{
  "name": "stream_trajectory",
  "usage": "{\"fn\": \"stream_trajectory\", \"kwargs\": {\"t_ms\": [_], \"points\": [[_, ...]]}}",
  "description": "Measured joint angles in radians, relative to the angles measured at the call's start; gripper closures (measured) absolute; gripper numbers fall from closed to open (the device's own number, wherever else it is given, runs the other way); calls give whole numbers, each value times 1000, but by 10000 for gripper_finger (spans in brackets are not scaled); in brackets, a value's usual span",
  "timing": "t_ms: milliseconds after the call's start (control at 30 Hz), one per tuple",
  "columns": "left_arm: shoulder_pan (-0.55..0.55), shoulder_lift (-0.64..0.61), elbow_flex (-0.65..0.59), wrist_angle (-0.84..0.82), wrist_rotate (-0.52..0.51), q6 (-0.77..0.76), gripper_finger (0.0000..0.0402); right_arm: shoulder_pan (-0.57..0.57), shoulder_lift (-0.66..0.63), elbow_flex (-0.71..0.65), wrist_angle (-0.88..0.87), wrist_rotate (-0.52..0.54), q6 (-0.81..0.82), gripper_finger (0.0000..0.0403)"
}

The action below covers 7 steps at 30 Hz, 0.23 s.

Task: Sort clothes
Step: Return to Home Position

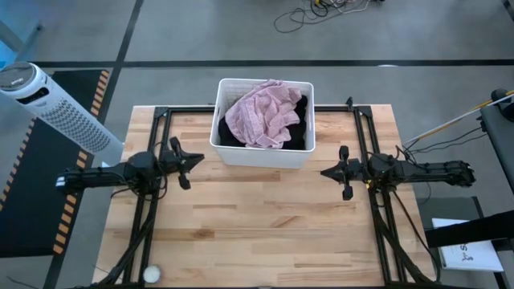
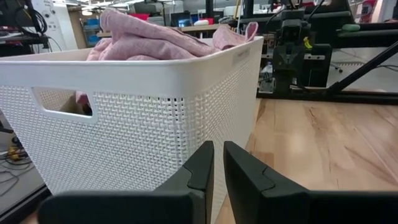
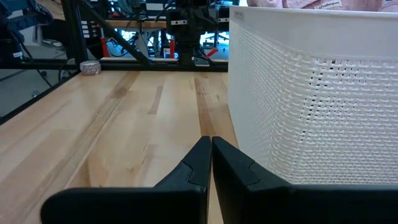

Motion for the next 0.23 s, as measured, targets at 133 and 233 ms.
{"fn": "stream_trajectory", "kwargs": {"t_ms": [133,233], "points": [[0,18,0,0,0,0,377,0,0,0,0,0,0,403],[0,33,0,1,0,0,374,0,0,0,0,0,0,403]]}}
